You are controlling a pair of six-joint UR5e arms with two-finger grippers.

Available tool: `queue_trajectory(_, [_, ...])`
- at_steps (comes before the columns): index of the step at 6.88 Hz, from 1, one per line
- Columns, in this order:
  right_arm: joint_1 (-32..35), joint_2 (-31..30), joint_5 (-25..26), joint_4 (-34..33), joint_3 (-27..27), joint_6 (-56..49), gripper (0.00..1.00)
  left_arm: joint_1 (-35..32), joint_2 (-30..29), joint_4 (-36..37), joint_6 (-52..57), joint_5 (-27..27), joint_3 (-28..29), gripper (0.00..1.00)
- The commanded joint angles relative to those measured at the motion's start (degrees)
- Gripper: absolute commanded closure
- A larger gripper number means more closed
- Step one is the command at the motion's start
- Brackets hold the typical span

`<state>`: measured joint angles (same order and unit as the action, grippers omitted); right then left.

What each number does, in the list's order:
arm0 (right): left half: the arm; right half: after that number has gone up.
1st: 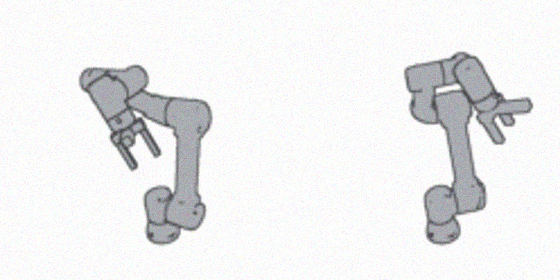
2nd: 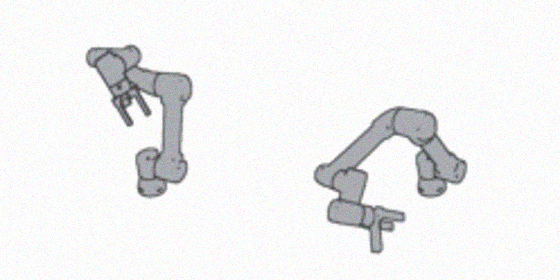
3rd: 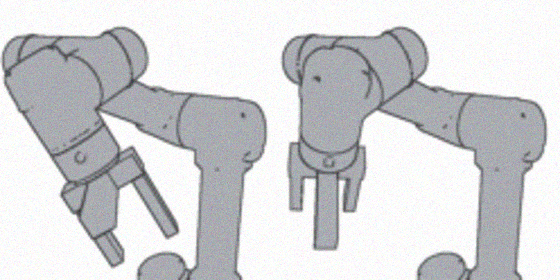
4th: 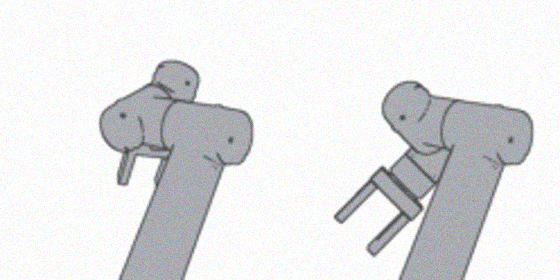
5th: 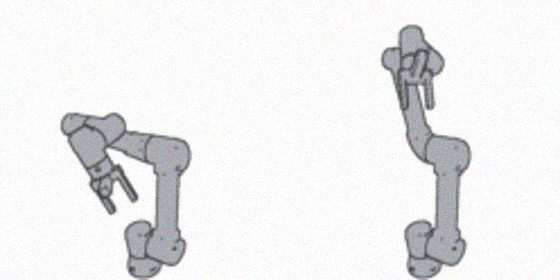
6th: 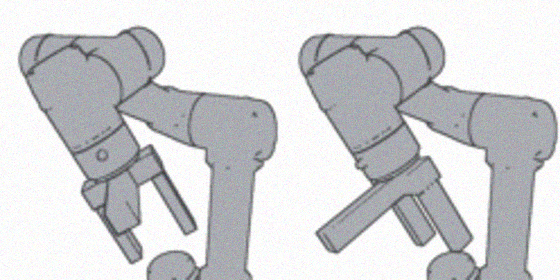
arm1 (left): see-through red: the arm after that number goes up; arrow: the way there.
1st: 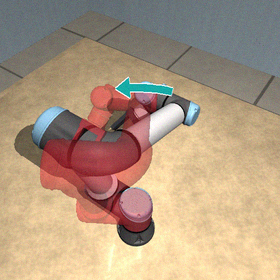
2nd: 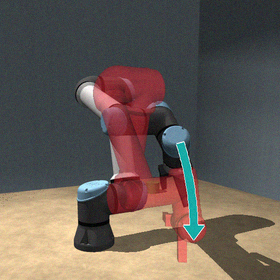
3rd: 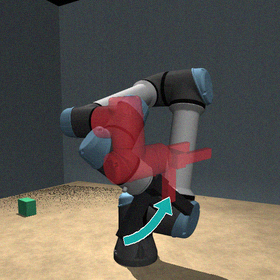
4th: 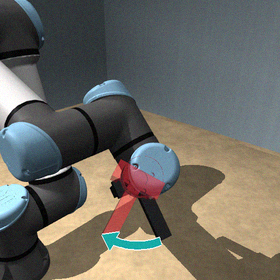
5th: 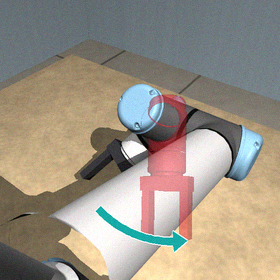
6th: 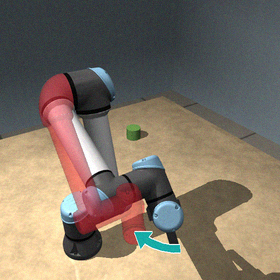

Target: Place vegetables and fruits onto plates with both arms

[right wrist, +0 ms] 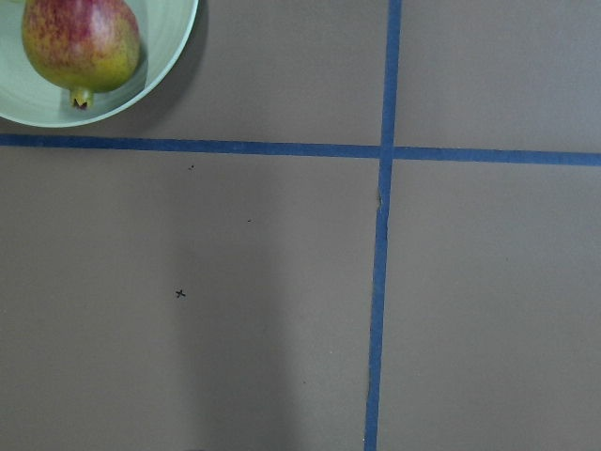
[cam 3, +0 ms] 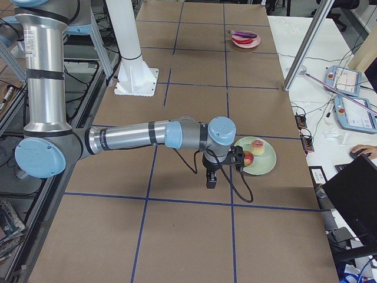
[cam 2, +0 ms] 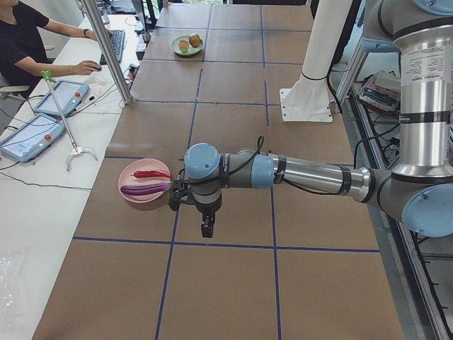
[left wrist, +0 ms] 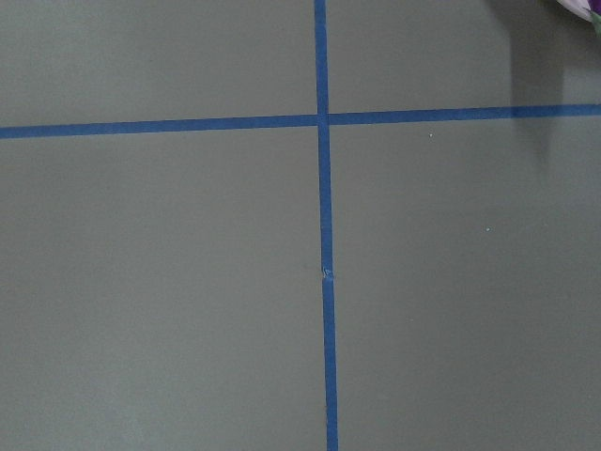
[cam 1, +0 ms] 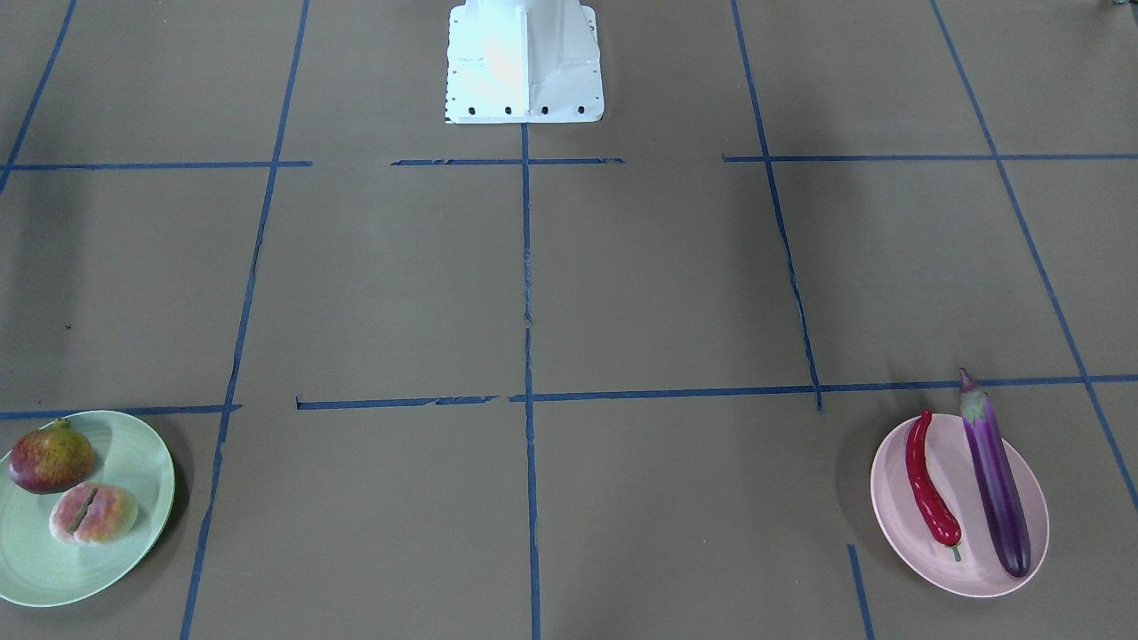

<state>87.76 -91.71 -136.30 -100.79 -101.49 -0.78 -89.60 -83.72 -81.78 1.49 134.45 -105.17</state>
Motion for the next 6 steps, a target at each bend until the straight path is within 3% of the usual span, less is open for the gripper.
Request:
queue_trajectory(1, [-0.14, -0.66, 0.07, 0.24, -0.2, -0.01, 0.0, 0.12, 0.65, -0.31, 0.18, -0.41, 0.4, 0.0])
queue_trajectory(6, [-0.22, -0.66, 0.07, 0.42, -0.11, -0.18, 0.0, 0.48, 0.75, 0.57, 0.01, -0.24, -0.91, 0.0])
